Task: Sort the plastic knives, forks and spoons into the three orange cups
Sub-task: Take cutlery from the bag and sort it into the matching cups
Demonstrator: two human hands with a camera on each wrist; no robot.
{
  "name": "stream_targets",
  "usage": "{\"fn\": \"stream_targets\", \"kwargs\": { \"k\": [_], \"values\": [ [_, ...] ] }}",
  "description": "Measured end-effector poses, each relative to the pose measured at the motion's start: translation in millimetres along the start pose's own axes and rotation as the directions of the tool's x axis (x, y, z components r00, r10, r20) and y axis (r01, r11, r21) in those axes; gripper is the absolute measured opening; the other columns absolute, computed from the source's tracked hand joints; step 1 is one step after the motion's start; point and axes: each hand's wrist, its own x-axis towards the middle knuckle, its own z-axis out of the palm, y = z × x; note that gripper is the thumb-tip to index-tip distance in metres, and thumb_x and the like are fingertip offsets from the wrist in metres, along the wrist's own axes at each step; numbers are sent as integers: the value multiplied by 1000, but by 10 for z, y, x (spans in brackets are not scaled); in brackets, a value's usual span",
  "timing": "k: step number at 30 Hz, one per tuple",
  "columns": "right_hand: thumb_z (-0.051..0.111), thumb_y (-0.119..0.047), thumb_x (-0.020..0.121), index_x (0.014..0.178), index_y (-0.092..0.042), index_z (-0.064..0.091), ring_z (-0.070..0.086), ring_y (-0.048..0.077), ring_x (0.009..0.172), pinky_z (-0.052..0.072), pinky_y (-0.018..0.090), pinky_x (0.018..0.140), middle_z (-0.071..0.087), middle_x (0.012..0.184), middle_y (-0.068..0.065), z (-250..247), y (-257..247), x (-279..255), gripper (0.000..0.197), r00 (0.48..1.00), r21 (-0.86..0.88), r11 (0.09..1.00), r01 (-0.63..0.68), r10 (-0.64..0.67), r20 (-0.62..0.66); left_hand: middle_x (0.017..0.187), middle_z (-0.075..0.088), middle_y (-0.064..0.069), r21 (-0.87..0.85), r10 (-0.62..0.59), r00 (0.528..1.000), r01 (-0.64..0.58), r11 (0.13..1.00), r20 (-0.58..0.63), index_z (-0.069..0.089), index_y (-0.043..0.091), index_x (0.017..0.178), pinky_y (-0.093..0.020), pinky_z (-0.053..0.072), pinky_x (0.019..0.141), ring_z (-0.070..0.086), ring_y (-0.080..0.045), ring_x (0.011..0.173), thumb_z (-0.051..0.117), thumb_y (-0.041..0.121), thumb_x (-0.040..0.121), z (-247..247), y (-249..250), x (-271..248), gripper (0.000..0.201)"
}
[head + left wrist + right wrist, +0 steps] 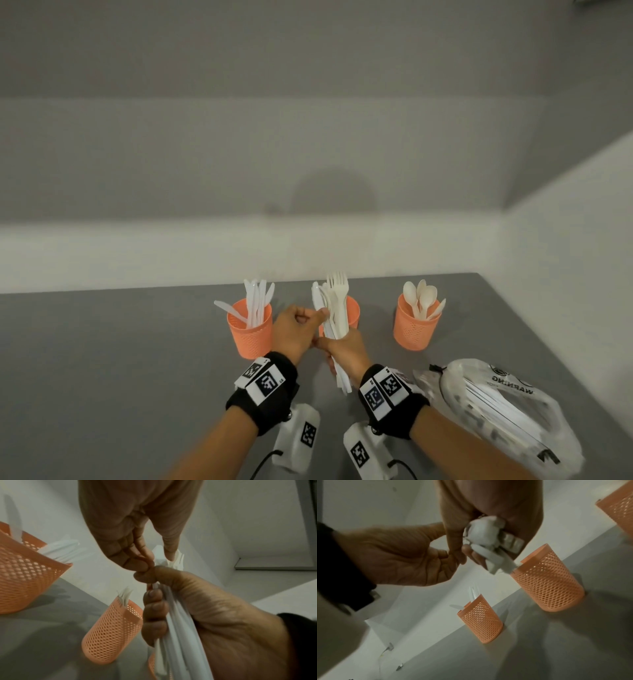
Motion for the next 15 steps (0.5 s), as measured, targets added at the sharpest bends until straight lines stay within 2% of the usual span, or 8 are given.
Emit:
{"fn": "stream_targets", "kwargs": {
  "k": [3,6,9,10,11,12,13,15],
  "values": [
    [68,-3,76,97,-12,57,40,7,31,34,20,37,48,38,-8,-45,-18,-49,25,997,-8,999,45,-45,68,55,56,-3,7,-49,999,49,999,-5,55,12,62,-28,50,56,53,-15,50,66,23,84,20,-3,13,27],
    [63,-4,83,89,-19,56,41,5,31,33,18,35,49,39,-7,-91,-20,-71,17,992,8,999,45,-46,120,47,56,-3,-4,-112,994,112,994,12,55,12,49,-27,50,56,51,-16,45,63,18,86,8,-15,40,38],
    [63,-16,88,82,-19,55,40,6,33,32,17,35,46,47,-3,-105,-19,-94,10,987,95,995,-22,7,158,55,60,-10,-67,-179,983,182,981,43,56,9,55,-35,54,66,54,-19,51,55,14,90,-8,-42,78,35],
    [62,-20,89,84,-19,57,45,5,35,35,17,36,51,49,-4,-107,-18,-98,7,984,123,992,-38,15,179,59,60,-10,-89,-186,982,188,978,37,56,8,58,-36,54,69,56,-20,54,52,12,91,-10,-53,81,33],
    [61,-24,89,90,-17,60,54,3,41,41,15,40,59,53,-7,-102,-26,-112,6,981,141,989,-43,15,195,62,60,-10,-100,-180,983,182,978,28,54,8,61,-37,54,70,57,-21,57,50,10,91,-9,-59,76,31],
    [60,-26,89,99,-16,62,62,1,52,46,13,48,67,63,-8,-101,-8,-102,14,978,158,987,-38,4,210,64,60,-10,-102,-168,986,169,980,22,53,8,62,-37,55,71,58,-22,60,50,9,92,-6,-69,70,30],
    [59,-26,90,107,-14,61,66,0,63,49,12,56,70,75,-7,-95,-12,-106,21,975,182,982,-40,-1,221,67,61,-11,-99,-160,987,161,982,23,53,8,63,-39,55,74,61,-24,65,50,8,92,-1,-75,64,28],
    [57,-23,91,116,-10,60,68,2,70,51,12,60,70,86,-3,-85,-18,-103,28,972,221,973,-61,8,234,76,63,-14,-94,-167,985,170,981,41,54,9,67,-43,55,84,64,-30,78,51,9,92,4,-103,57,25]
  ]
}}
